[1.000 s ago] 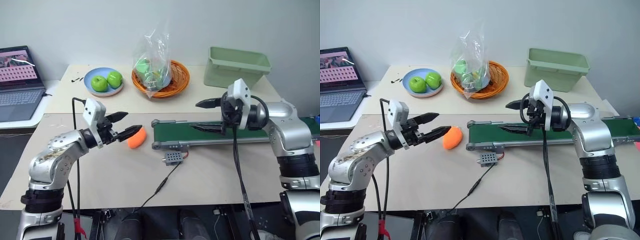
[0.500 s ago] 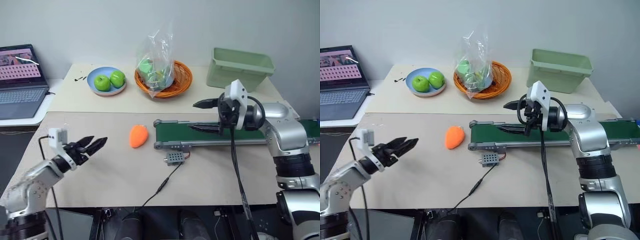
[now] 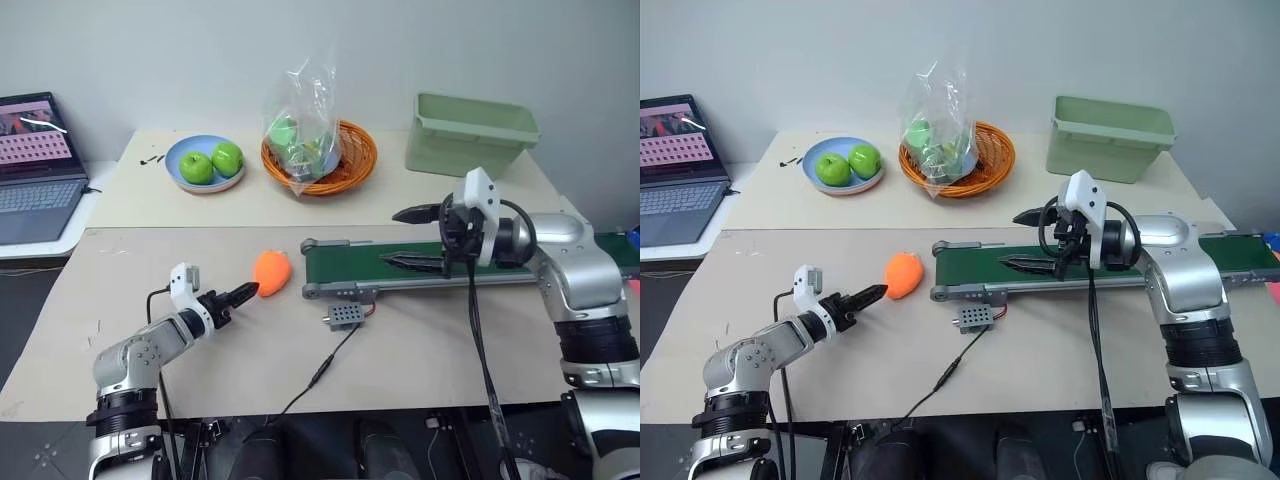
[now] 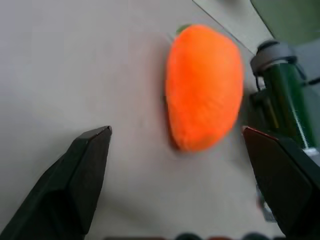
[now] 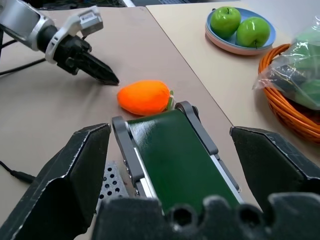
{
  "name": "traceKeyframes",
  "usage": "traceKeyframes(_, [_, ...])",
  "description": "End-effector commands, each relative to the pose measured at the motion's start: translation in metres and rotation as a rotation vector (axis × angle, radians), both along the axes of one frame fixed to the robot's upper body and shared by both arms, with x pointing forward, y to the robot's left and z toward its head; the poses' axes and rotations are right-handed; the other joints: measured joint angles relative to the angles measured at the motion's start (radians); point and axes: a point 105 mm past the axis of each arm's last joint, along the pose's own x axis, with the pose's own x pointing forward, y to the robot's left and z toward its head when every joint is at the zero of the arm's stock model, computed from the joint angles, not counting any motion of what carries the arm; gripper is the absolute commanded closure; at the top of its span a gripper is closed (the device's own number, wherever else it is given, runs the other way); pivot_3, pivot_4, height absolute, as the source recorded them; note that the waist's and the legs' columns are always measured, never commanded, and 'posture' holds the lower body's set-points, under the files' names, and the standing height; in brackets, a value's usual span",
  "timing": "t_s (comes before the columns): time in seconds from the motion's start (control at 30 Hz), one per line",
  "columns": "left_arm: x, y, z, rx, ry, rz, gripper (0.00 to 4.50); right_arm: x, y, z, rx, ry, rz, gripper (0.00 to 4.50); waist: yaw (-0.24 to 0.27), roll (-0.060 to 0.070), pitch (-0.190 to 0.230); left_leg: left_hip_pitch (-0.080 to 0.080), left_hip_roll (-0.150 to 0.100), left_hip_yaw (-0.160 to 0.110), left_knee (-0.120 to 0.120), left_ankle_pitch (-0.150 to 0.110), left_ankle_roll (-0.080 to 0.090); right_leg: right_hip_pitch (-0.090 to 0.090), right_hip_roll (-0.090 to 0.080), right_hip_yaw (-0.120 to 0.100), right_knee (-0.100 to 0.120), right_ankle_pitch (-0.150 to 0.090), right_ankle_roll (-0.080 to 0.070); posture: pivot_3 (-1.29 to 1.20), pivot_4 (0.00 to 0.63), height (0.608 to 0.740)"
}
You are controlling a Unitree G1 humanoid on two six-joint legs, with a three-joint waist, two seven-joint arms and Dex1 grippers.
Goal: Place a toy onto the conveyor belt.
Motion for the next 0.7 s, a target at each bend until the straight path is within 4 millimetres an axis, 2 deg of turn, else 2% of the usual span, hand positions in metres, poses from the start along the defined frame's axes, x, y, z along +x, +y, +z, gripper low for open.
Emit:
traceKeyframes(0.03, [0.004,-0.006,0.007,-0.133,0.032,0.013,0.03,-0.004,-0.002,0.016,0.017,-0.056,-0.002,0.0,-0.001,0.0,0.0,0.0,0.0,0.0,0.0,0.0,0.0,0.0,0.0,0.0,0.0,0.0,0.0,0.0,0.15,0.74])
traceKeyframes(0.3, [0.014,-0.024,0.018,-0.185,0.04,-0.031,0.03,-0.006,-0.004,0.015,0.009,-0.057,-0.014,0.0,0.001,0.0,0.0,-0.001,-0.001,0.0,0.0,0.0,0.0,0.0,0.0,0.0,-0.001,0.0,0.0,0.0,0.15,0.74])
traceKeyframes(0.53, [0.025,-0.033,0.016,-0.141,0.067,-0.043,0.03,-0.007,-0.003,0.015,0.006,-0.063,-0.022,0.0,0.001,0.0,0.0,-0.001,-0.001,0.0,0.0,0.0,-0.001,0.0,0.0,0.0,-0.001,0.0,0.0,0.0,0.15,0.74])
traceKeyframes(0.63, [0.027,-0.033,0.012,-0.117,0.079,-0.039,0.7,-0.007,-0.004,0.015,0.004,-0.065,-0.028,0.0,0.0,0.0,0.0,-0.001,-0.001,0.0,0.0,0.0,0.0,-0.001,0.0,0.0,-0.001,0.0,0.0,0.0,0.15,0.74])
traceKeyframes(0.7, [0.027,-0.033,0.011,-0.111,0.079,-0.048,1.53,-0.007,-0.005,0.015,0.001,-0.068,-0.033,0.0,0.001,0.0,0.0,-0.001,-0.001,0.0,0.0,0.0,0.0,-0.001,0.0,0.0,-0.001,0.0,0.0,0.0,0.15,0.74])
